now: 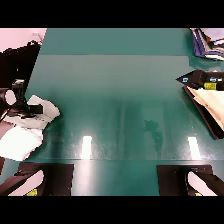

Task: Fold the shirts.

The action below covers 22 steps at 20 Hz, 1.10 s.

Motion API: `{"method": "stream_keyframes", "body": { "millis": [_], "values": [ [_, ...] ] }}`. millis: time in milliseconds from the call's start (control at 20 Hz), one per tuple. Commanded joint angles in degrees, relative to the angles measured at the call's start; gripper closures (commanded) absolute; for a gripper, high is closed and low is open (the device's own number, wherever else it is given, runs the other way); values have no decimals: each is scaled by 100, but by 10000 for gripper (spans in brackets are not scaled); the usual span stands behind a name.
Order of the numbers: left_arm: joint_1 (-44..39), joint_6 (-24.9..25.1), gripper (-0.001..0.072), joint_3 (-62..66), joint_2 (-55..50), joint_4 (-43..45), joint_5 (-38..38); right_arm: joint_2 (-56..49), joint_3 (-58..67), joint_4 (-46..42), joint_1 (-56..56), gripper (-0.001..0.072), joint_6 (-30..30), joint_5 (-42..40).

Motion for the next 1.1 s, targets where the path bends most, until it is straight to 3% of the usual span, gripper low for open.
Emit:
{"method": "stream_keyframes", "body": {
  "millis": [0, 150, 400, 600, 800, 1050],
  "values": [
    [0, -186, 684, 203, 48, -20, -192, 4, 0, 4, 2, 692, 2, -31],
    [-308, -175, 686, 1211, 662, -17, -271, 4, 151, 44, -9, 692, 2, -116],
    [-1661, -190, 687, 3740, 1377, -11, -852, 2, 1209, 35, -9, 692, 0, -737],
    [-3025, -726, 688, 4487, 1349, 61, -533, 2, 1958, -7, -9, 692, 0, -988],
    [-4363, -1217, 687, 4476, 533, -116, -223, 2, 2247, -4, -9, 692, 0, -979],
    [-5748, -1008, 681, 4476, -1305, -918, 693, 2, 2264, -11, -9, 692, 0, -737]
  ]
}}
